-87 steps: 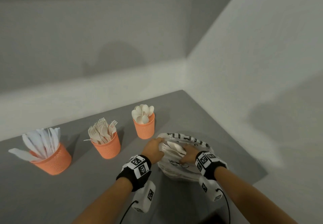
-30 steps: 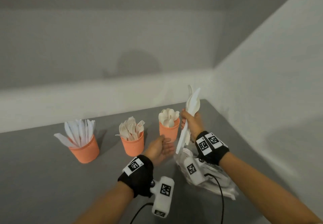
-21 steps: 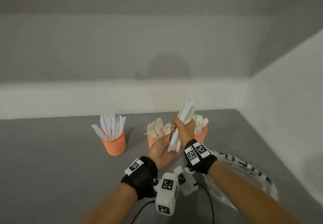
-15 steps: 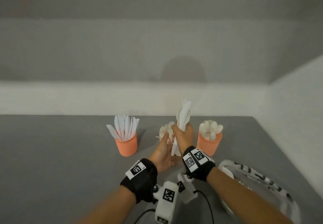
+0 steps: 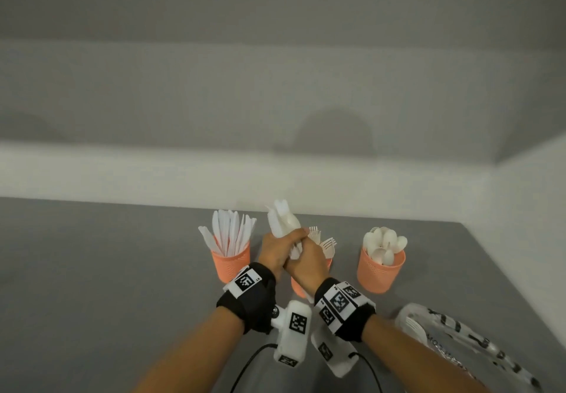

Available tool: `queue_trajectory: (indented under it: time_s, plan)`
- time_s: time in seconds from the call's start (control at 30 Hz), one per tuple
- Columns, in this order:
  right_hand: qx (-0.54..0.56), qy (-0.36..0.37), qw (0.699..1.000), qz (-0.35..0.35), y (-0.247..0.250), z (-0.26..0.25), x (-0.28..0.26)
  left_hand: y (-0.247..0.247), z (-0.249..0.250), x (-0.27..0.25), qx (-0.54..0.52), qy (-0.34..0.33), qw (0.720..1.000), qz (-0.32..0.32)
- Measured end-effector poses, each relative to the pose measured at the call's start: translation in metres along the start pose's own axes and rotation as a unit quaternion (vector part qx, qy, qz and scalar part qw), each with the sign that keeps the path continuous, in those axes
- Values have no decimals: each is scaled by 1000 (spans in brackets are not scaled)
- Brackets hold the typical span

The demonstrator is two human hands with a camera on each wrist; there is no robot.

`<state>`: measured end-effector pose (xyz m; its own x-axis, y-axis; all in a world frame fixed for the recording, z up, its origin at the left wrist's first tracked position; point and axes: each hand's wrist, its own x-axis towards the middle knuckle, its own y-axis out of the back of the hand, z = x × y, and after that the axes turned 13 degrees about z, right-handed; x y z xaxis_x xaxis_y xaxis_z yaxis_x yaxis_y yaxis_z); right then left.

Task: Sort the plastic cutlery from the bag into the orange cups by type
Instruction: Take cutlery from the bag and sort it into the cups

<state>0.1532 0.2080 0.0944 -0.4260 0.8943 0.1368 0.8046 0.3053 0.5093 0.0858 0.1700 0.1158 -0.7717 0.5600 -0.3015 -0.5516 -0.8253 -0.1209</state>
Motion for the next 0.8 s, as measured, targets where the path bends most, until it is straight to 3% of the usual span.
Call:
queue_trajectory:
  time_s: [0.13,0.23,0.33,0.47,0.63,0.8]
  plan:
    - [114,-30,984,-130,8,0,6,8,-2,8,-11,1,998,-66]
    - [222,-135,936,-237,19,-5,6,11,4,11,-26,17,992,-125]
    - [276,-212,892,-287,23,-10,6,9,10,12,-6,9,989,-147]
    - [313,-232,891,-233,16,-7,9,6,16,17,-4,-29,989,-144]
    - [386,-199,891,-131,15,-2,16,3,18,24,-2,-87,995,-49]
    - [365,-163,909,-119,20,3,22,1,16,27,22,-132,991,4]
